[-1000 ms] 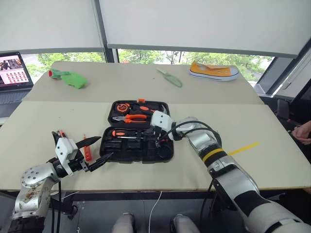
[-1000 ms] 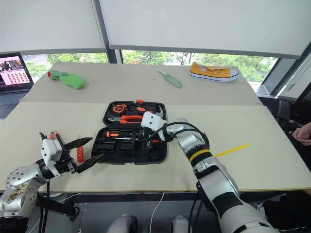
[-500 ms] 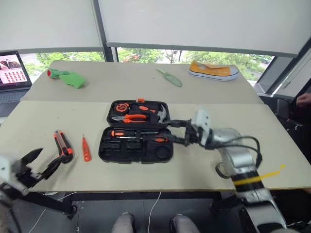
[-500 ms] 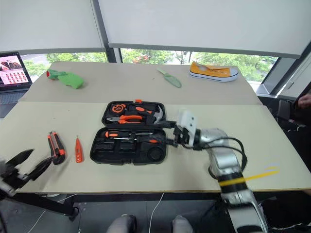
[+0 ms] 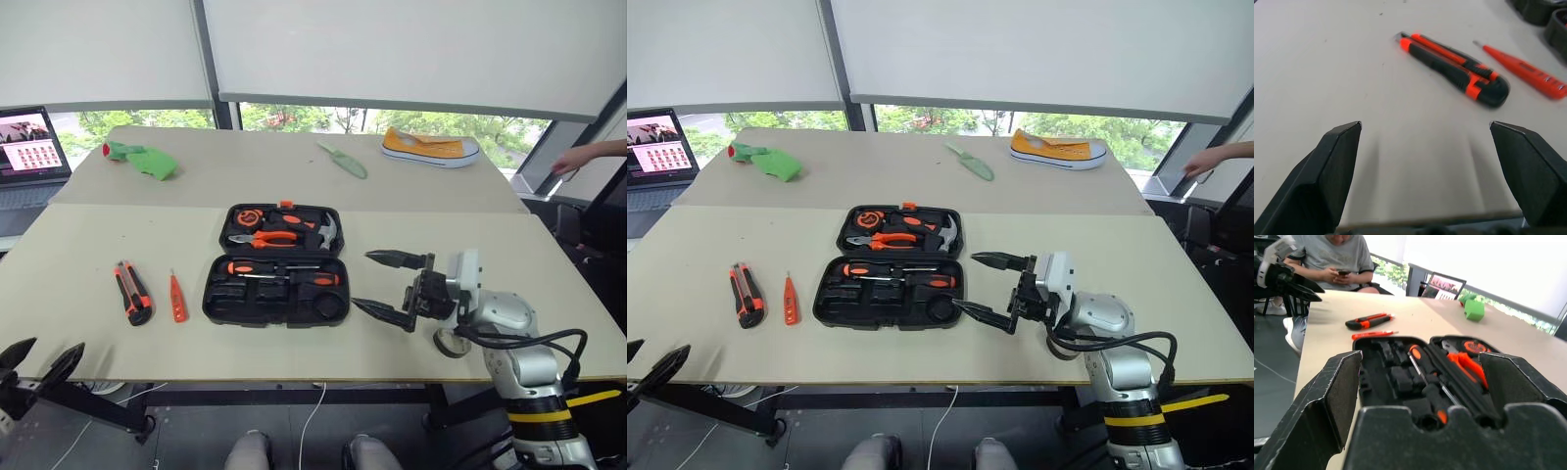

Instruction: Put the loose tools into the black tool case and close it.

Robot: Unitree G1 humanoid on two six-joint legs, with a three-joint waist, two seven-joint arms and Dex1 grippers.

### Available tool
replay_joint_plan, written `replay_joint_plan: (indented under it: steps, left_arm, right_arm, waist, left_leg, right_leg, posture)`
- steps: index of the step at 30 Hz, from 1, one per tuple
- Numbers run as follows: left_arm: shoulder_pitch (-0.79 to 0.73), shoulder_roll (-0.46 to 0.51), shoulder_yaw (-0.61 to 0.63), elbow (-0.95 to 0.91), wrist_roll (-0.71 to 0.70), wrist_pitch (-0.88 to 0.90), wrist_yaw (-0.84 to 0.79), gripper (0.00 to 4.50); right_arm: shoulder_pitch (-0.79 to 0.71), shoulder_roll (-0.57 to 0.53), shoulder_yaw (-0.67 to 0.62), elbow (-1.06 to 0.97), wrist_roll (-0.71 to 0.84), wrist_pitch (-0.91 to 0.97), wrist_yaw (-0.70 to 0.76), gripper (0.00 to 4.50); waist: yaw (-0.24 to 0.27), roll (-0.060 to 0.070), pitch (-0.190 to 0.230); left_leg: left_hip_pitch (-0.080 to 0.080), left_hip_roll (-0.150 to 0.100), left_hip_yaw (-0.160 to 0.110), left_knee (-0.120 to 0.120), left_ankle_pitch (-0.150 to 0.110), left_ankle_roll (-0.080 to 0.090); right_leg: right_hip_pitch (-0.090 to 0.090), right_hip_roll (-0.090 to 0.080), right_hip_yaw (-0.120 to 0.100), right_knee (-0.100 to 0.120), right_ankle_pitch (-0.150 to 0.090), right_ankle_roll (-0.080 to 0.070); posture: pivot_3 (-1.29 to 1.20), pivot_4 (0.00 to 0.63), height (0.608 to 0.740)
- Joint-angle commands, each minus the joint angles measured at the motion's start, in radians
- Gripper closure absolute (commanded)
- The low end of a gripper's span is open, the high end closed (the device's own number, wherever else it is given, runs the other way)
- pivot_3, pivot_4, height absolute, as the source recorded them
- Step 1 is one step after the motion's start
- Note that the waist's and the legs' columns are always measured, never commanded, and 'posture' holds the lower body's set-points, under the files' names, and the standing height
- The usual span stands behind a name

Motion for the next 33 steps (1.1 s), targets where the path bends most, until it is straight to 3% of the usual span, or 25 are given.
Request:
replay_joint_plan:
  steps: [1,6,15,20,23,33]
  left_arm:
    - [-0.042,0.038,-0.005,-0.229,-0.129,0.196,0.142,0.00]
    - [-0.200,0.003,-0.142,-0.449,-0.171,0.427,0.507,0.00]
    - [-0.377,-0.163,-0.359,-0.493,-0.072,0.589,0.845,0.00]
    - [-0.434,-0.220,-0.397,-0.462,0.001,0.599,0.905,0.00]
    - [-0.444,-0.231,-0.418,-0.449,0.035,0.599,0.903,0.70]
    - [-0.512,-0.306,-0.468,-0.375,0.136,0.601,0.921,0.70]
  right_arm:
    - [-0.049,-0.024,-0.008,0.018,0.014,-0.035,0.036,0.07]
    - [-0.085,-0.031,0.012,0.060,0.010,-0.046,0.073,0.07]
    - [-0.089,-0.058,0.016,0.033,0.024,-0.015,0.083,0.07]
    - [-0.078,-0.083,0.007,-0.003,0.040,0.008,0.078,0.07]
    - [-0.058,-0.099,-0.001,-0.028,0.045,0.022,0.073,0.00]
    - [-0.015,-0.130,-0.014,-0.095,0.068,0.061,0.040,0.00]
  waist:
    - [0.000,0.000,0.000]
    - [0.001,0.000,0.000]
    - [-0.001,0.000,0.000]
    - [0.004,-0.001,0.000]
    - [0.007,-0.001,0.000]
    - [0.016,-0.001,0.000]
  left_leg:
    - [0.000,0.000,0.000,0.000,0.000,0.000]
    - [0.000,-0.001,0.000,0.000,0.001,0.001]
    - [0.001,-0.001,0.000,0.000,0.005,0.009]
    - [0.001,-0.002,0.000,0.001,0.005,0.009]
    - [0.001,-0.002,0.000,0.001,0.005,0.009]
    - [0.001,-0.003,0.000,0.001,0.005,0.009]
  right_leg:
    - [0.000,0.000,0.000,0.000,0.000,0.000]
    - [0.006,0.001,0.002,0.000,0.003,0.008]
    - [0.005,0.004,0.005,0.001,0.003,0.008]
    - [0.006,0.003,0.005,0.000,0.003,0.009]
    - [0.006,0.003,0.005,0.000,0.003,0.009]
    - [0.006,0.003,0.005,0.000,0.003,0.009]
  posture:
    - [0.00,0.150,0.740]
    - [0.00,0.150,0.740]
    - [0.00,0.150,0.740]
    - [0.00,0.150,0.740]
    - [0.00,0.150,0.740]
    - [0.00,0.150,0.740]
